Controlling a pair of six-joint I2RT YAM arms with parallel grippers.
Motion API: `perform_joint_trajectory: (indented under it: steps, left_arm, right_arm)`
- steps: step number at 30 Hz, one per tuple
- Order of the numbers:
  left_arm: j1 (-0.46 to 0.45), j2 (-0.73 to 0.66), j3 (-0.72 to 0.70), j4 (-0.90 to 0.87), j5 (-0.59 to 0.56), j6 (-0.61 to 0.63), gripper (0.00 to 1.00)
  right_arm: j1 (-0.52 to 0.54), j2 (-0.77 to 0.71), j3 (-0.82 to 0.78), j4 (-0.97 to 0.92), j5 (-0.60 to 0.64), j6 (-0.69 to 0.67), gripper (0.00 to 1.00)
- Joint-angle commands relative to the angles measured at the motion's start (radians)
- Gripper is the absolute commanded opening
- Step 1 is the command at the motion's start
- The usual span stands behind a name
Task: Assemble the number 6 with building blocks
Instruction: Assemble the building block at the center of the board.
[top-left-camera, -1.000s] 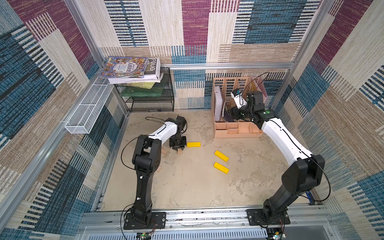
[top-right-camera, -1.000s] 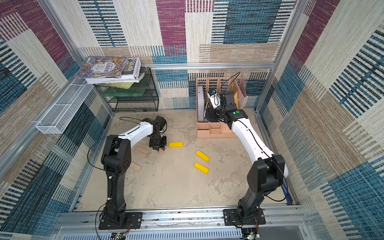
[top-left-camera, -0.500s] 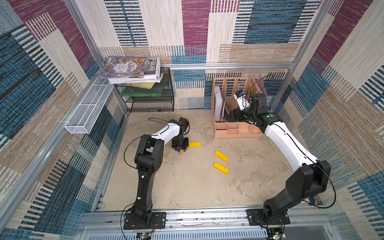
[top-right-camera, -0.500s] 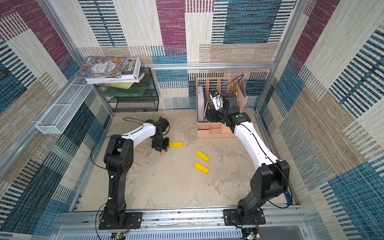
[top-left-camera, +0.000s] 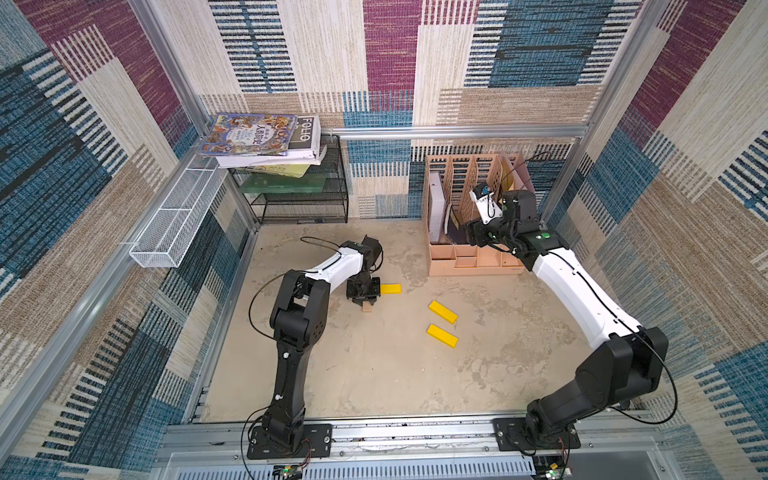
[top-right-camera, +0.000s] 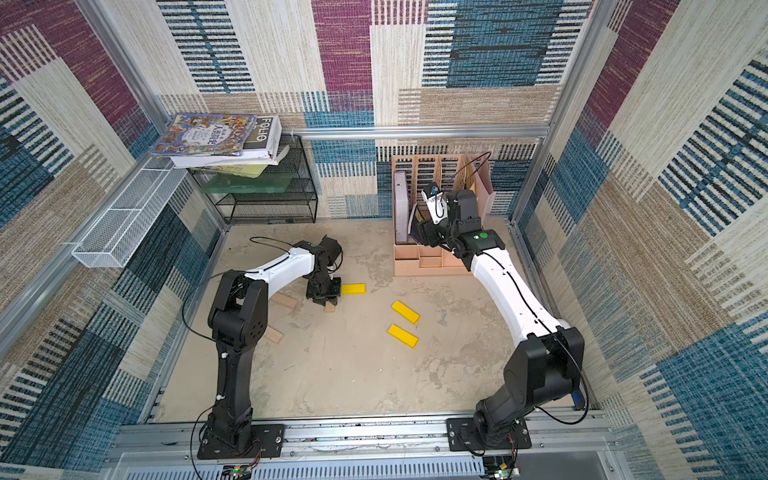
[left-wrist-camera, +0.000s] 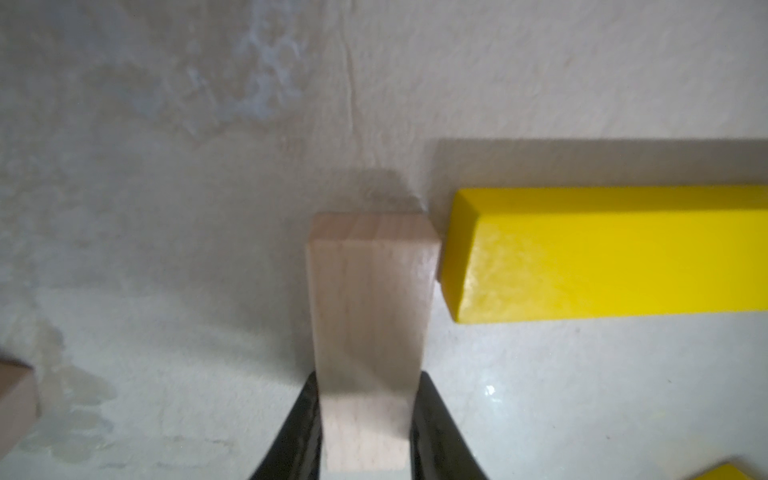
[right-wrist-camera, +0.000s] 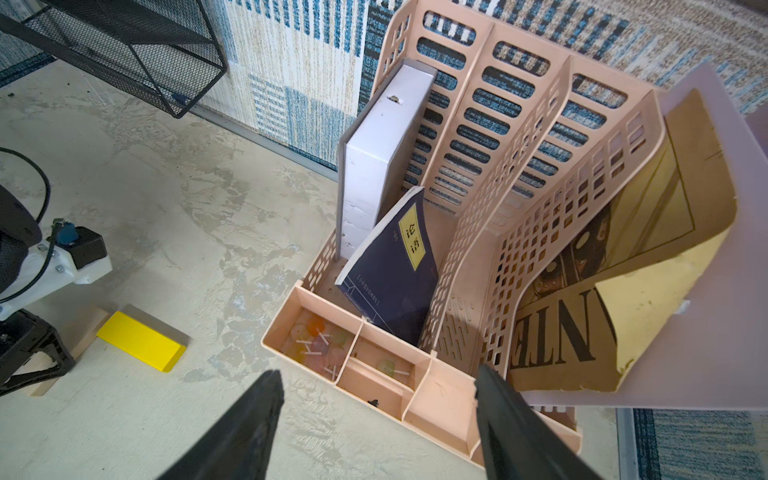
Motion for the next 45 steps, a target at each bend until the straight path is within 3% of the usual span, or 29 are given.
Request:
perform_joint_trajectory:
  steps: [1,28,29,30,31,35,39,45]
  left_arm:
    - [-0.004,0.002,-0.007,-0.023,0.000,-0.011,0.18]
    - [-0.028,0.025,0.018,-0.022,-0.002,-0.001,0.18]
    - [-0.028,0.024,0.019,-0.022,-0.001,-0.002,0.22]
    - [-0.029,0.024,0.020,-0.022,0.004,0.002,0.32]
    - [-0.028,0.023,0.021,-0.023,0.009,0.007,0.56]
    - [-0.032,0.002,0.014,-0.025,-0.018,0.016,0.78]
    - [-0.033,-0.037,0.024,-0.054,-0.033,0.032,0.86]
    - [-0.032,-0.184,0.032,-0.092,-0.088,0.047,0.89]
  right_arm:
    - [-0.001,-0.009,-0.004,0.026,0.006,0.005,0.77]
    - [-0.001,-0.007,-0.015,0.034,0.010,0.005,0.78]
    - [-0.002,-0.007,-0.015,0.033,0.010,0.004,0.81]
    - [-0.001,-0.008,-0.015,0.033,0.012,0.004,0.87]
    - [-0.002,-0.008,-0.016,0.033,0.013,0.004,0.94]
    - [0.002,-0.012,-0.025,0.038,0.020,-0.008,0.96]
    - [0.002,-0.020,-0.033,0.043,0.034,-0.007,0.96]
    - [0.012,-0.047,-0.021,0.014,0.008,-0.013,0.96]
